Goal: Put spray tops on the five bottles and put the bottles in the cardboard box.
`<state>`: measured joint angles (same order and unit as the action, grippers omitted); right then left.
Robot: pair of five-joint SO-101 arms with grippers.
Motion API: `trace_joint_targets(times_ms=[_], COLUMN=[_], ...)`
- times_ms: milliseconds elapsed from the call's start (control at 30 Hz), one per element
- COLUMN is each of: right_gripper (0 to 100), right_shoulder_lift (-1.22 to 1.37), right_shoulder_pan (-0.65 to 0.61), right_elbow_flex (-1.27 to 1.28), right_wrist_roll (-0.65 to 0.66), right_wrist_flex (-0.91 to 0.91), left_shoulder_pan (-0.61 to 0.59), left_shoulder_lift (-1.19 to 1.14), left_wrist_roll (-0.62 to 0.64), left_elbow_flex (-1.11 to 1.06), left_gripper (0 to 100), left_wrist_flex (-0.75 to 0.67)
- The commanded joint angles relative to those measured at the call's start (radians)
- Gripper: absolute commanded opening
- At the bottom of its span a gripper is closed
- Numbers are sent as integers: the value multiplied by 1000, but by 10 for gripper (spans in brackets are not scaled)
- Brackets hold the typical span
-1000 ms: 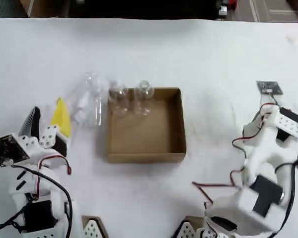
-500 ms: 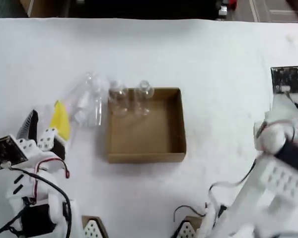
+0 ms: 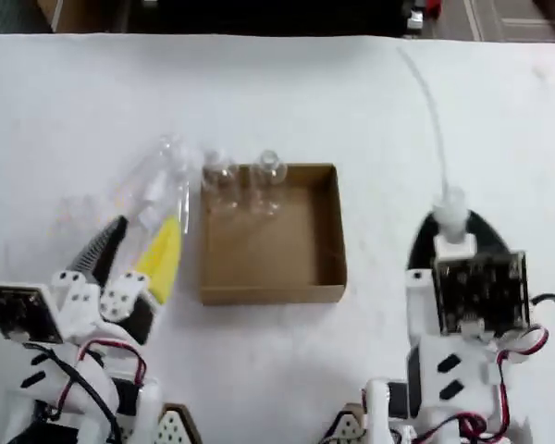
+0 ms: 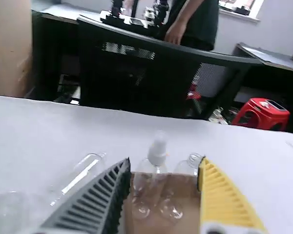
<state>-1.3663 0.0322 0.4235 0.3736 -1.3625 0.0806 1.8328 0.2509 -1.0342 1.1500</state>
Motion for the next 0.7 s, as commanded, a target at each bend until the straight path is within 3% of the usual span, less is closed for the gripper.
trace_joint_targets(times_ms=[0, 133, 267, 367, 433, 667], right_gripper=[16, 16, 16, 16, 16, 16], right_shoulder_lift=[42, 45, 51, 53, 58, 197], right_shoulder_pan=[-177, -309, -433, -513, -541, -552], right_elbow_flex=[-32, -49, -153, -176, -150, -100], right_wrist_roll=[-38, -87, -166, -184, -184, -184], right_wrist_flex=[59, 96, 61, 51, 50, 101], left_shoulder_pan=[76, 120, 202, 271, 309, 406], left_shoulder_lift=[-4, -4, -4, -4, -4, -4], left_wrist_roll=[-11, -5, 5, 137, 210, 192], left_elbow_flex=[81, 213, 315, 315, 315, 298], left_gripper=[170, 96, 94, 96, 98, 115], left_wrist_flex=[44, 94, 149, 150, 150, 147])
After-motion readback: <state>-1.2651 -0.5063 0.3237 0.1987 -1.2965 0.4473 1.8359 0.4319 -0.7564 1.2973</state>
